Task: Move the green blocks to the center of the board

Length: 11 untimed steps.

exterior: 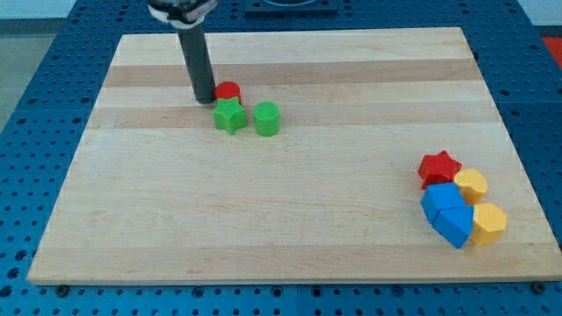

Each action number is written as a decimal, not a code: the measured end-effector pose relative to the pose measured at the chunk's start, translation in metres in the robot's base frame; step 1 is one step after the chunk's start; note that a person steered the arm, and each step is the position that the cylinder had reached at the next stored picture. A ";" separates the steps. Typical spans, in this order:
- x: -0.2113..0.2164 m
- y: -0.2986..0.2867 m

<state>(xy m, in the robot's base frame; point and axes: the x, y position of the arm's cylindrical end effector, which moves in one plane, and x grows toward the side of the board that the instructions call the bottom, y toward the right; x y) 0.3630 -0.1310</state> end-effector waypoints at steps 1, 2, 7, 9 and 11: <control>0.037 0.000; 0.053 0.000; 0.048 -0.017; 0.002 0.018; 0.091 0.101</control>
